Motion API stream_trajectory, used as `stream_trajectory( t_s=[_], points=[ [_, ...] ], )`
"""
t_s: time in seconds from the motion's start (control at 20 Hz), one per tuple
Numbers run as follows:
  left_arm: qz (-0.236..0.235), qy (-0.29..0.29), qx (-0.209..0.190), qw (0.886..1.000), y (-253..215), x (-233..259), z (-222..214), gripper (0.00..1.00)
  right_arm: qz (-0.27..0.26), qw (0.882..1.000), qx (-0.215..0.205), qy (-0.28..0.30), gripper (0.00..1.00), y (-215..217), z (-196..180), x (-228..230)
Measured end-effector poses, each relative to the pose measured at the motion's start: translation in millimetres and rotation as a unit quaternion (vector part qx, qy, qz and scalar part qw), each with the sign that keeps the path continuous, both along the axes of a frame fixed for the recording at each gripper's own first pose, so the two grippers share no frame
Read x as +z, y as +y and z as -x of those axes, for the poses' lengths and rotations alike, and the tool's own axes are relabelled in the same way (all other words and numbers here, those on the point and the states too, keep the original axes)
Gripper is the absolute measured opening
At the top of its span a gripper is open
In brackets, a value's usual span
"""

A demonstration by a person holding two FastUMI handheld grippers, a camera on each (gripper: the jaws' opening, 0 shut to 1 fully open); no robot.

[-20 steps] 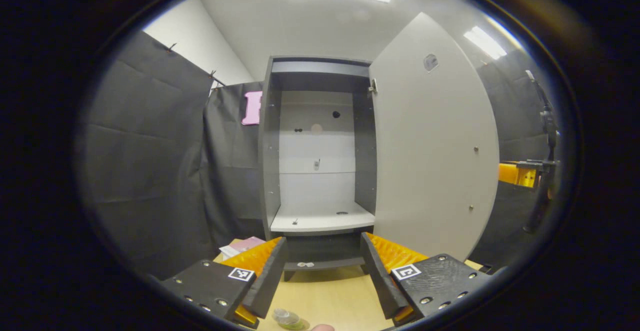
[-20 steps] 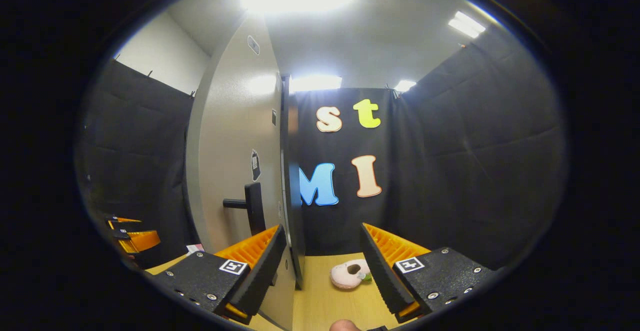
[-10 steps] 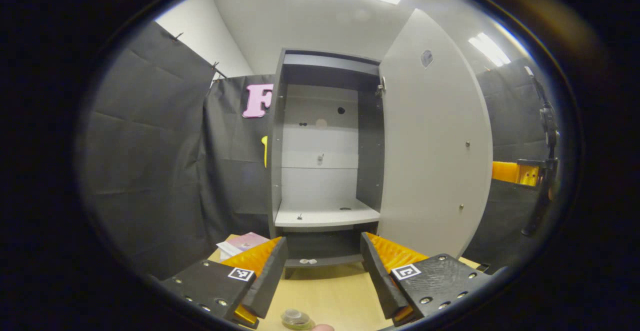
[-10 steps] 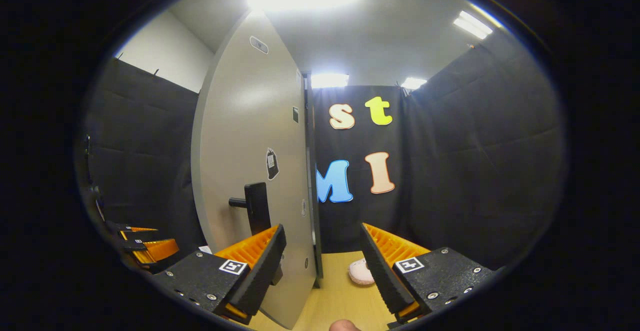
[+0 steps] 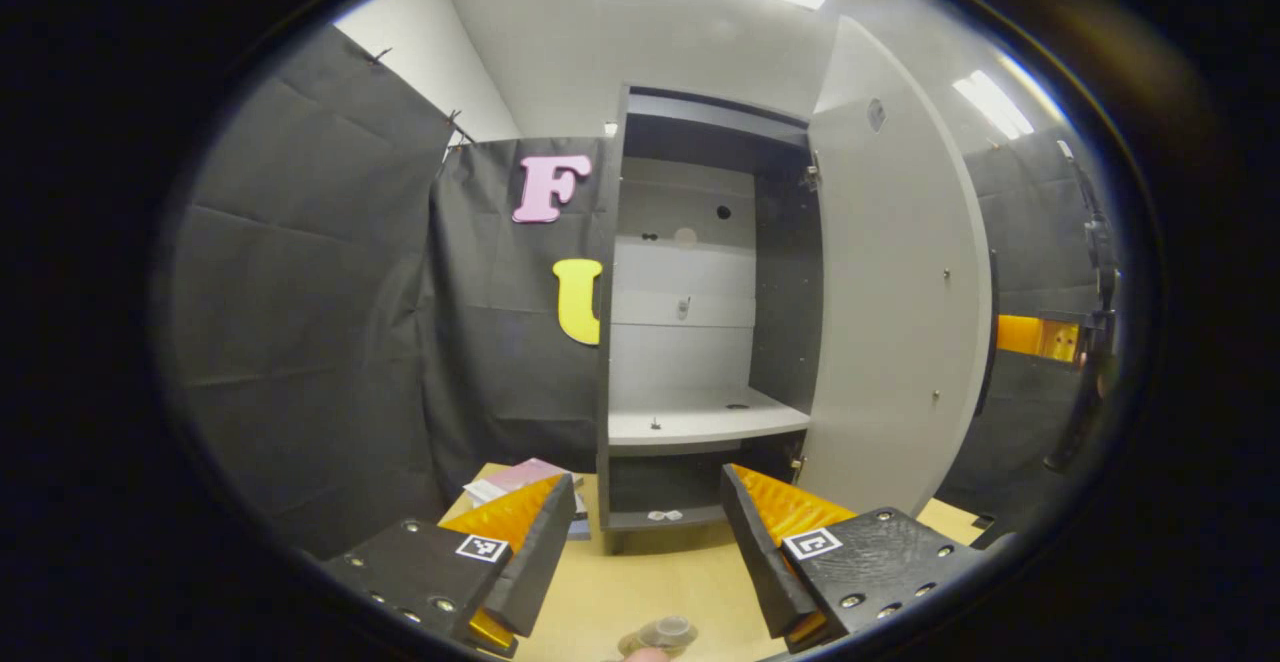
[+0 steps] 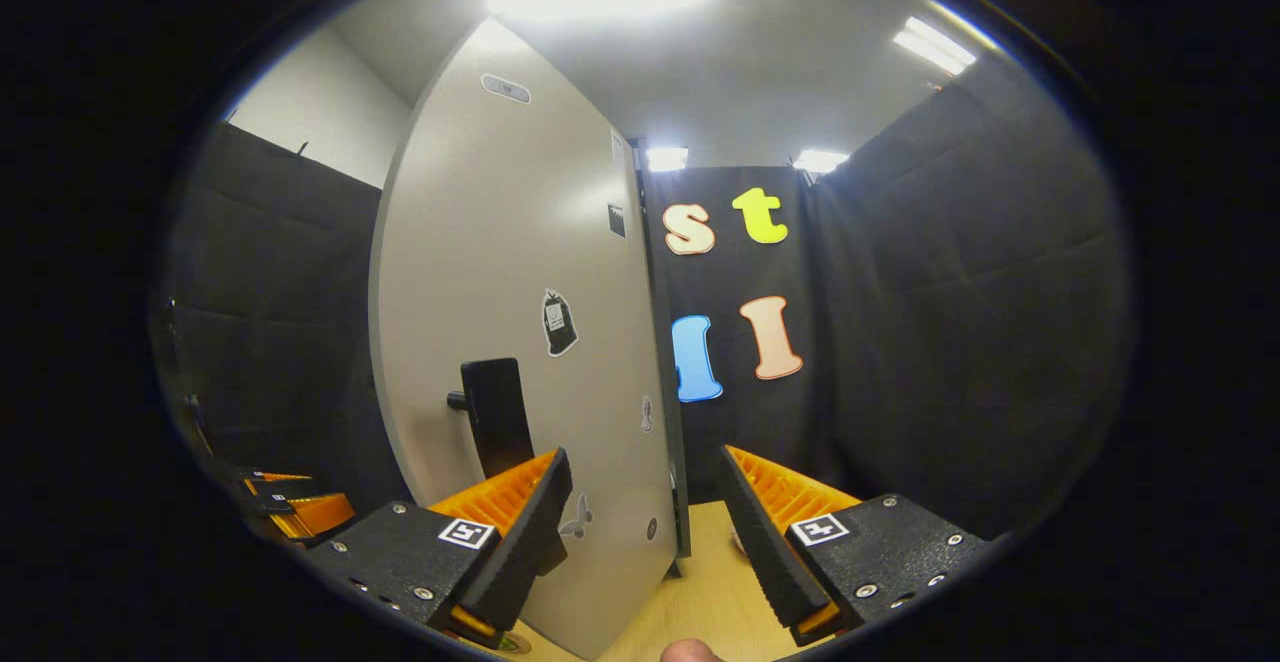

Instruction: Open the cabinet door with the right hand, grasp the bottle in the cabinet with the left hand and place it on the coaster, then close the cabinet door with the right hand.

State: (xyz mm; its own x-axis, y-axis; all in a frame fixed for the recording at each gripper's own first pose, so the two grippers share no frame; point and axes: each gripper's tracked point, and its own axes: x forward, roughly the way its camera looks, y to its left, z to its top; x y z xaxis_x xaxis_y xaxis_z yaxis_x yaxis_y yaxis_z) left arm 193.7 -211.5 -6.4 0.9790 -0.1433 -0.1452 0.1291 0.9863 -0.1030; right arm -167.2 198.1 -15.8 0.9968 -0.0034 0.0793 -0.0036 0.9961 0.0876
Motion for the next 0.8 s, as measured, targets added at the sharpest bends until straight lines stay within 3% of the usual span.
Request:
stream_trajectory(
  t_s=[0.25,0.3,0.45,0.5,0.65,0.8],
  points=[
    [-0.021,-0.005,0.001,1.0,14.1,-0.5,-0.6,0.84,-0.011,1.0,0.013,-0.011,0.92,45.2,-14.7,-2.5],
    [-0.023,-0.006,0.004,1.0,14.8,0.4,-1.3,0.88,-0.01,1.0,0.02,-0.012,0.92,54.9,-18.8,-2.6],
    [-0.026,-0.012,0.017,0.999,18.9,4.1,-3.4,0.84,-0.014,0.998,0.053,-0.029,0.92,84.5,-28.0,6.5],
    [-0.027,-0.014,0.022,0.999,19.3,6.4,-4.4,0.88,-0.014,0.998,0.06,-0.032,0.92,89.3,-31.3,8.7],
    [-0.025,-0.029,0.034,0.999,17.3,14.8,-12.0,0.88,0.008,0.997,0.062,-0.035,0.92,92.3,-37.2,9.0],
    [-0.026,-0.037,0.03,0.999,9.8,19.8,-14.4,0.88,0.037,0.997,0.062,0.01,0.92,84.8,-40.1,-18.4]
  ],
)
